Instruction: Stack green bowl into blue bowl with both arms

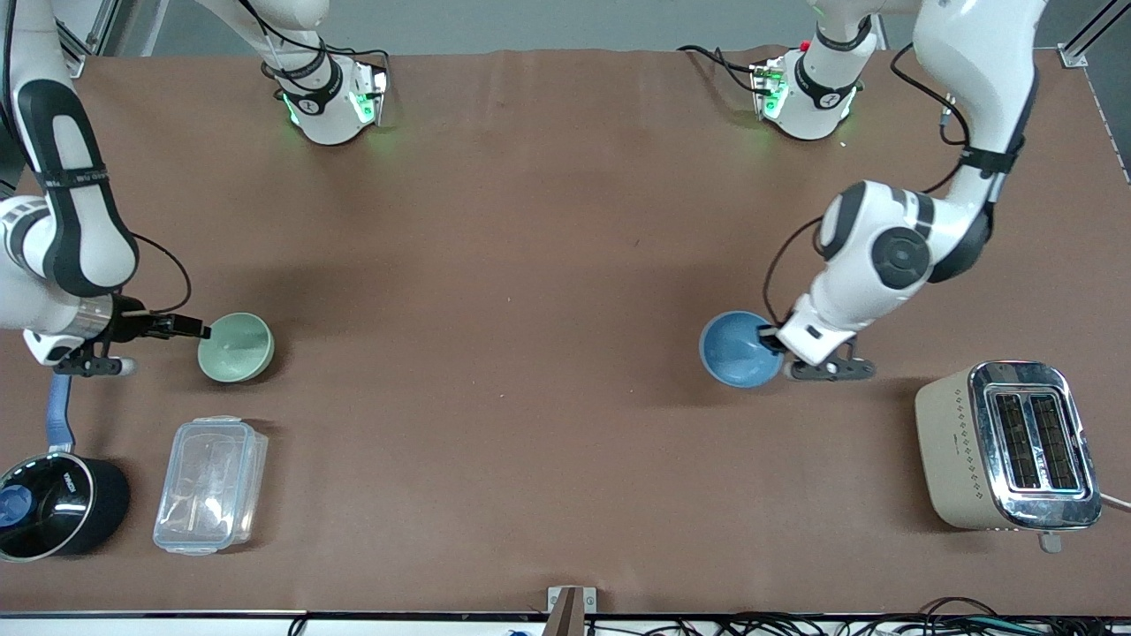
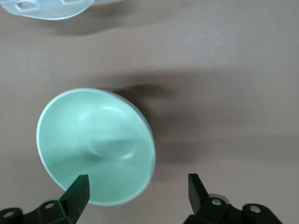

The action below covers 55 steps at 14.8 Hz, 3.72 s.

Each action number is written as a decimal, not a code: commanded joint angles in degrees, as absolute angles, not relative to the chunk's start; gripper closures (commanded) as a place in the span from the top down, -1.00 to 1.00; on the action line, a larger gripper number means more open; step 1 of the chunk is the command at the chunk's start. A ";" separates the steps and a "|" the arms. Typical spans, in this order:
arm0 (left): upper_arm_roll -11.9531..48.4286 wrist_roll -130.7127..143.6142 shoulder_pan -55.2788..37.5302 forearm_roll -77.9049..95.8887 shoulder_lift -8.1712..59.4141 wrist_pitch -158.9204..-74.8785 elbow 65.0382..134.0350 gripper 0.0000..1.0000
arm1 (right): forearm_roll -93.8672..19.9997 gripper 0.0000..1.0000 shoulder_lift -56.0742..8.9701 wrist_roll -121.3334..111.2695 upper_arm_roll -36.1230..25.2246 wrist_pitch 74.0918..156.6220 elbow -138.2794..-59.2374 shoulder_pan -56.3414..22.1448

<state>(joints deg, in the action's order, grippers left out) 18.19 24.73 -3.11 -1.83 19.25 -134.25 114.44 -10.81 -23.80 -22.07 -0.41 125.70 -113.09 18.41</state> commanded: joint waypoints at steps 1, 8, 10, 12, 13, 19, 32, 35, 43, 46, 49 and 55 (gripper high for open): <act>23.10 35.73 -4.65 -2.28 20.99 -132.80 112.25 -1.00 | -13.89 0.81 -24.70 -24.77 0.09 126.12 -112.41 19.16; 22.94 58.78 -19.58 -2.99 32.68 -133.24 99.78 -1.00 | -13.89 0.39 -29.00 -25.22 0.09 132.10 -112.06 19.07; 22.76 61.77 -21.87 -2.99 35.76 -134.99 97.39 -1.00 | -13.89 -0.03 -29.27 -25.14 0.09 132.27 -112.06 19.07; 22.76 62.66 -22.41 -2.99 37.96 -138.32 97.03 -0.99 | -14.32 -0.67 -29.36 -25.05 0.09 132.19 -112.06 19.07; 22.76 62.75 -23.11 -2.99 38.84 -139.82 97.03 -0.98 | -14.50 -0.84 -29.27 -25.05 0.09 131.84 -112.06 18.99; 20.39 62.93 -25.14 -3.08 39.90 -140.71 96.94 0.13 | -14.68 -0.99 -25.34 -24.00 0.09 123.07 -112.15 18.73; 19.69 41.95 -5.38 -3.16 15.48 -107.87 86.94 1.00 | -18.90 -1.00 -13.09 15.78 0.18 120.57 -115.58 -9.99; 19.78 29.58 0.16 -3.08 11.35 -100.31 85.25 1.00 | -18.72 -1.00 -13.62 23.79 0.18 125.50 -115.32 -17.20; 8.11 7.84 -0.70 0.42 -1.39 -85.80 88.41 1.00 | -18.54 -1.00 -20.12 36.81 0.26 130.76 -109.78 -29.51; 4.57 6.95 -3.86 0.88 -5.61 -84.99 92.53 1.00 | -18.54 -1.00 -22.58 42.53 0.17 135.60 -109.69 -34.44; 4.57 6.07 -3.52 0.88 -7.55 -84.99 93.96 1.00 | -18.54 -1.00 -23.72 44.03 0.26 136.67 -109.69 -36.56; 5.10 5.80 -3.78 0.62 -7.03 -85.43 93.69 1.00 | -18.54 -0.99 -27.07 46.14 0.26 142.81 -109.60 -38.94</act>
<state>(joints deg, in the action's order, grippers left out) 5.20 6.77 -3.44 0.04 -6.23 -84.84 92.75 -18.05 -25.95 45.01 0.87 141.22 -110.42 -38.31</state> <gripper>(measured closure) 0.000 0.960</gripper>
